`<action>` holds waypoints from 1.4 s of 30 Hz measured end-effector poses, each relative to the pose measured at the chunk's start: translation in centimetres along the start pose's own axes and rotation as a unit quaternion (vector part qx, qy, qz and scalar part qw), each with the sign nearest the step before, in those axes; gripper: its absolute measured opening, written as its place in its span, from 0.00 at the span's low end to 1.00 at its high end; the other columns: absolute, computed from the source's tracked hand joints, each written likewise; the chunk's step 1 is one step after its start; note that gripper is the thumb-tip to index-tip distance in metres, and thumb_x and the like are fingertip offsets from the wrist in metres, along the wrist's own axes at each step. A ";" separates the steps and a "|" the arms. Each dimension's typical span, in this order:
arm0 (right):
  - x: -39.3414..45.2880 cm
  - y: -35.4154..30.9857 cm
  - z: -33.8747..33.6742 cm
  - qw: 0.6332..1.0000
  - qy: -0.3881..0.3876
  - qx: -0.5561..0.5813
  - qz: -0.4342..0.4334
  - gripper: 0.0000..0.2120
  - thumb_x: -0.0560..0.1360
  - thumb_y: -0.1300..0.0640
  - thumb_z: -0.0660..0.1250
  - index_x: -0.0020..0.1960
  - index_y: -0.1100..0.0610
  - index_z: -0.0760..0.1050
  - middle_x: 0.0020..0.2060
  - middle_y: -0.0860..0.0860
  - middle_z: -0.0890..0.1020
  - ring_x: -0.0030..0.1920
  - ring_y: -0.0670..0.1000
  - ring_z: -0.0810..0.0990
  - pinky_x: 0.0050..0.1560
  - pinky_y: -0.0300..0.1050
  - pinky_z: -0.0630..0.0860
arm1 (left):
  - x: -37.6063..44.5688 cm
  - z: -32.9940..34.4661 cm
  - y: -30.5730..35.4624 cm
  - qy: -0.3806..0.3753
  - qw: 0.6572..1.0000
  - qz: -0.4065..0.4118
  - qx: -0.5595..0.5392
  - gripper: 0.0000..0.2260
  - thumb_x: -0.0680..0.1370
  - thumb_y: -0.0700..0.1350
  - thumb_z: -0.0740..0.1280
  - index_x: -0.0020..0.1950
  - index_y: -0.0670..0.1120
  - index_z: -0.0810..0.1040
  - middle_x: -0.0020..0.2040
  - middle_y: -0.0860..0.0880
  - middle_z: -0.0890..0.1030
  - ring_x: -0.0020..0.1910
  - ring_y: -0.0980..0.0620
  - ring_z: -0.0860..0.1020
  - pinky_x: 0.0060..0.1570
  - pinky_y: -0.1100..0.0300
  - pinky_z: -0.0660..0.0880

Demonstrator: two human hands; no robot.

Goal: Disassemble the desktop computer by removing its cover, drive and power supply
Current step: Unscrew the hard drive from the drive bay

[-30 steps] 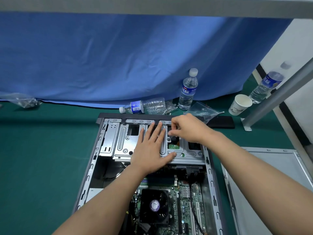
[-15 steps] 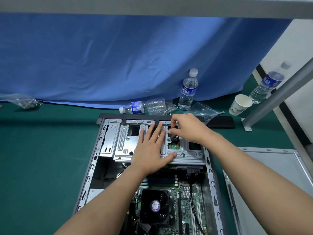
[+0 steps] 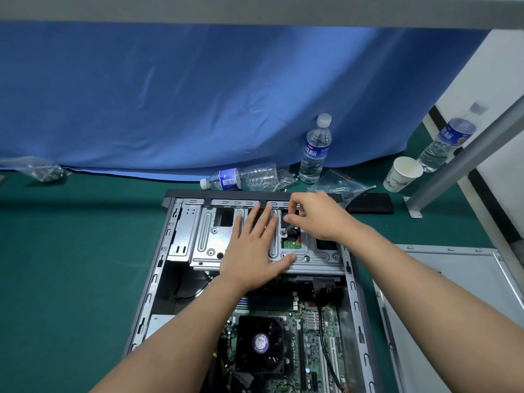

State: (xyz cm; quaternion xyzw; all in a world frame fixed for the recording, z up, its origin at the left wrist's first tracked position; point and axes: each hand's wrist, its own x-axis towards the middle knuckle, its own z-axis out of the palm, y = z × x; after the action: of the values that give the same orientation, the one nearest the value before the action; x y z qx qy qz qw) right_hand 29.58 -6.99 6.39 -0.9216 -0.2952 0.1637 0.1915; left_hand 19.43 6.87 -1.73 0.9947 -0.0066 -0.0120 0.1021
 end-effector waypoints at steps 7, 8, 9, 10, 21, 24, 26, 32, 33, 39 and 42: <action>-0.2 0.1 0.3 0.999 0.027 0.022 -0.004 0.03 0.75 0.56 0.66 0.48 0.51 0.75 0.30 0.44 0.73 0.41 0.51 0.77 0.41 0.45 0.70 | 0.0 -0.1 0.0 -0.003 1.000 0.000 -0.002 0.42 0.71 0.73 0.42 0.79 0.50 0.47 0.78 0.54 0.39 0.75 0.55 0.33 0.73 0.49 0.33; -0.3 0.2 0.0 0.999 0.017 0.042 -0.010 0.04 0.74 0.57 0.68 0.49 0.52 0.75 0.30 0.45 0.73 0.39 0.48 0.78 0.41 0.42 0.71 | 0.0 -0.1 0.0 -0.003 1.000 -0.001 -0.001 0.42 0.71 0.73 0.42 0.79 0.50 0.46 0.78 0.54 0.39 0.75 0.54 0.33 0.73 0.48 0.33; -0.3 0.4 -0.3 0.998 0.008 0.057 -0.014 0.06 0.73 0.58 0.69 0.49 0.53 0.75 0.31 0.45 0.73 0.37 0.43 0.78 0.38 0.36 0.69 | 0.0 -0.1 0.0 -0.003 1.000 0.000 0.000 0.42 0.71 0.73 0.42 0.79 0.50 0.46 0.78 0.54 0.39 0.75 0.54 0.33 0.73 0.48 0.33; -0.4 0.6 -0.4 0.998 0.000 0.064 -0.017 0.07 0.72 0.58 0.71 0.50 0.55 0.76 0.31 0.45 0.72 0.34 0.39 0.76 0.35 0.31 0.67 | 0.0 -0.1 0.0 -0.004 1.000 0.000 0.001 0.42 0.71 0.73 0.42 0.79 0.50 0.46 0.78 0.54 0.39 0.75 0.54 0.33 0.73 0.48 0.33; 0.1 -0.5 0.6 0.999 0.024 -0.038 -0.003 0.04 0.76 0.55 0.63 0.49 0.50 0.74 0.38 0.50 0.78 0.47 0.56 0.77 0.42 0.48 0.72 | 0.0 -0.2 0.1 0.000 1.000 0.001 -0.004 0.43 0.70 0.73 0.41 0.79 0.50 0.47 0.78 0.54 0.40 0.75 0.55 0.33 0.73 0.50 0.31; 0.1 -0.2 -0.3 0.999 -0.025 -0.004 -0.044 0.06 0.73 0.58 0.68 0.49 0.52 0.74 0.35 0.48 0.75 0.44 0.52 0.77 0.44 0.46 0.72 | -0.1 -0.2 0.1 0.001 1.000 0.001 -0.004 0.43 0.70 0.73 0.41 0.79 0.50 0.46 0.78 0.54 0.40 0.75 0.55 0.33 0.72 0.51 0.30; 0.1 0.0 -0.6 0.998 -0.039 -0.009 -0.045 0.06 0.73 0.58 0.70 0.48 0.53 0.75 0.37 0.47 0.76 0.44 0.50 0.76 0.43 0.44 0.69 | 0.0 -0.2 0.1 0.000 1.000 0.001 0.001 0.43 0.70 0.74 0.41 0.79 0.50 0.46 0.78 0.53 0.40 0.75 0.55 0.33 0.72 0.50 0.31; 0.1 -0.3 0.5 0.997 0.034 -0.065 0.027 0.09 0.77 0.49 0.62 0.46 0.53 0.76 0.41 0.51 0.78 0.47 0.56 0.76 0.39 0.46 0.67 | 0.0 -0.1 0.1 0.000 1.000 0.002 0.002 0.43 0.70 0.73 0.42 0.79 0.50 0.47 0.78 0.53 0.40 0.75 0.54 0.34 0.73 0.50 0.31; 0.1 -0.4 0.7 0.997 0.045 -0.064 0.028 0.08 0.77 0.50 0.62 0.47 0.53 0.76 0.42 0.51 0.79 0.47 0.56 0.76 0.39 0.46 0.67 | 0.0 -0.1 0.1 0.000 1.000 0.001 0.002 0.43 0.70 0.73 0.41 0.79 0.50 0.47 0.78 0.53 0.40 0.75 0.54 0.34 0.73 0.50 0.32; -0.4 -0.1 -0.5 0.998 -0.023 -0.005 -0.053 0.06 0.73 0.58 0.69 0.48 0.53 0.74 0.39 0.49 0.79 0.46 0.52 0.80 0.48 0.49 0.75 | 0.1 -0.1 0.1 0.000 1.000 0.000 0.003 0.43 0.70 0.74 0.41 0.79 0.50 0.46 0.79 0.53 0.40 0.75 0.54 0.34 0.73 0.49 0.33; -0.5 0.3 -0.7 0.998 -0.041 0.005 -0.057 0.06 0.72 0.59 0.70 0.47 0.55 0.75 0.42 0.51 0.80 0.47 0.52 0.80 0.49 0.50 0.75 | 0.0 0.0 0.0 0.002 1.000 0.002 0.002 0.43 0.71 0.74 0.41 0.79 0.50 0.46 0.78 0.53 0.40 0.75 0.54 0.34 0.73 0.49 0.33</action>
State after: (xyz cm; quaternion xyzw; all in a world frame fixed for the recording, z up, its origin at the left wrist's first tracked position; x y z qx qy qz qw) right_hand 29.64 -7.74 6.99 -0.8950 -0.3541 0.1911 0.1927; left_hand 19.45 6.85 -1.75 0.9949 -0.0086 -0.0097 0.1000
